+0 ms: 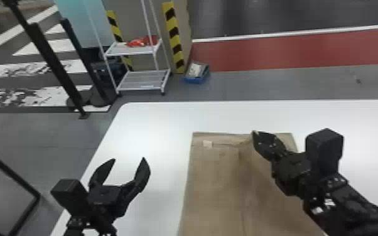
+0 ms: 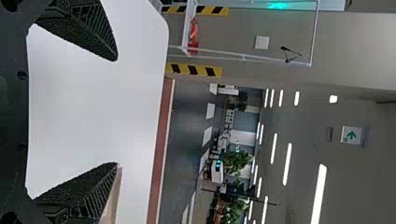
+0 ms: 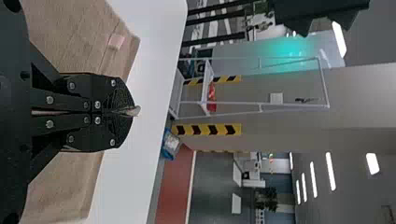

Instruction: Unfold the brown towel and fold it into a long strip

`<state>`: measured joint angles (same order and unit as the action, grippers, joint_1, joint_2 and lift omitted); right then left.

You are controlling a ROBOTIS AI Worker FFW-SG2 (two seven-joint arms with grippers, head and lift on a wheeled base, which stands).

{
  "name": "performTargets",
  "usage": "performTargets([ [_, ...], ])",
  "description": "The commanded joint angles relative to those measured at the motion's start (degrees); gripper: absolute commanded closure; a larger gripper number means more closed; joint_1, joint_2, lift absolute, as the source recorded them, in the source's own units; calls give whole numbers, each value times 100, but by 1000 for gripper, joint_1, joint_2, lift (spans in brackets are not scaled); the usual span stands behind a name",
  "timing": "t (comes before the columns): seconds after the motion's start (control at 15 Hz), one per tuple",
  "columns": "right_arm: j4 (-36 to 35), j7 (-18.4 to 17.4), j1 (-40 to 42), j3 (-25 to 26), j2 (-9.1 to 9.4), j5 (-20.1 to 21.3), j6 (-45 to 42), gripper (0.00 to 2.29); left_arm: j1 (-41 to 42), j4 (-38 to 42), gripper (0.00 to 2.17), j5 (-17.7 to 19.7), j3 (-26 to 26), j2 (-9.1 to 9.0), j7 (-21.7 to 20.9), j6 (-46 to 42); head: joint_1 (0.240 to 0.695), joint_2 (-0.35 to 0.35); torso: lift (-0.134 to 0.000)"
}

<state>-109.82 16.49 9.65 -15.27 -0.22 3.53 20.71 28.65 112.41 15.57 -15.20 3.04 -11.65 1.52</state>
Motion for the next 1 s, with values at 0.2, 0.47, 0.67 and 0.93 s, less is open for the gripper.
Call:
performTargets([
  [0.2,-910,39,1066,-1821,-963,1229,-53,1318,27,361,73,640,-906,-49,-83,319,695,350,-123],
  [0.47,-1051,30,1409,-2041,-1306,1686,-176,-1,35,229,73,631,-853,-49,-154,319,695,350,-123],
  [0.67,-1314,-58,1822,-1452,-1314,1194,-1336,43,27,167,73,543,-783,-40,-461,319,695,350,-123],
  [0.93,-1358,-172,2384,-20,-822,579,-2374,56,97,159,76,-397,-923,-58,-2026,319,695,350,-123],
])
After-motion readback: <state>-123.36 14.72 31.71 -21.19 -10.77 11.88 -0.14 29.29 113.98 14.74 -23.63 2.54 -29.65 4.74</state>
